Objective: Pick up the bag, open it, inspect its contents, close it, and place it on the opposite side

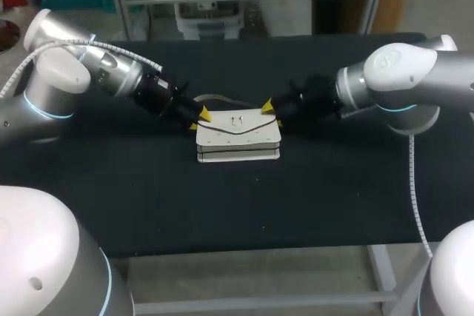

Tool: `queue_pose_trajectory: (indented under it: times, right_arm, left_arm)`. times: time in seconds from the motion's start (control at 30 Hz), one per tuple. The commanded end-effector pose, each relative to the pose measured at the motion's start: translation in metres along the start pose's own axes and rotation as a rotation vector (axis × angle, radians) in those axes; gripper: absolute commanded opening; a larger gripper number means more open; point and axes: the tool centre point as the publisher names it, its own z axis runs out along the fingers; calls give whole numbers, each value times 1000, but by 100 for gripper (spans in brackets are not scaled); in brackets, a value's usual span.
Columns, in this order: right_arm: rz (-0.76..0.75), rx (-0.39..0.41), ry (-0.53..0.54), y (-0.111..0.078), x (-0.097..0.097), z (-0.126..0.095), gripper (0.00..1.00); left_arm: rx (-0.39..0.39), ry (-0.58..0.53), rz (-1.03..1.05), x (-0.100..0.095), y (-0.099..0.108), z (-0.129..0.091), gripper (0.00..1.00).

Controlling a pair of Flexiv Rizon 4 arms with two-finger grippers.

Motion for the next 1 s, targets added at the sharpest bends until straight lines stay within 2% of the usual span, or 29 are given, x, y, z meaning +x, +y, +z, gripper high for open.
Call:
queue_pose_trajectory:
  times: [0.03, 0.23, 0.33, 0.37, 0.47, 0.5, 0.57, 0.6, 0.63, 0.67, 0.9, 1.0]
  right_arm:
    - [-2, -6, -1, 0, 3, -2, 37]
    - [-5, -6, 3, 0, 6, 0, 31]
    - [-11, -3, 5, -2, 6, 0, 35]
    - [-13, -1, 6, -3, 7, 1, 37]
    - [-16, 3, 16, -6, 6, 2, 44]
    - [-17, 2, 19, -6, 6, 2, 46]
    - [-19, 0, 23, -7, 5, 3, 42]
    - [-21, -4, 25, -8, 5, 3, 37]
    - [-22, -6, 26, -8, 6, 4, 15]
    - [-26, -8, 30, -9, 7, 5, 0]
    - [-47, -9, 40, -12, 10, 9, 0]
    - [-47, -21, 46, -13, 8, 6, 0]
  left_arm:
    - [5, -7, -6, 3, 5, 0, 34]
    - [6, 8, -15, 5, 11, -4, 31]
    - [3, 15, -15, 4, 13, -5, 48]
    - [-4, 18, -15, 4, 14, -4, 50]
    - [-11, 32, -24, 4, 16, -2, 67]
    - [-10, 35, -28, 4, 16, -2, 70]
    - [-1, 36, -49, 4, 17, 1, 45]
    - [1, 34, -52, 5, 17, 3, 18]
    - [6, 32, -55, 6, 16, 5, 0]
    - [2, 37, -63, 7, 16, 7, 0]
    - [20, 22, -81, 15, 14, 18, 0]
    - [65, 3, -95, 16, 15, 14, 0]
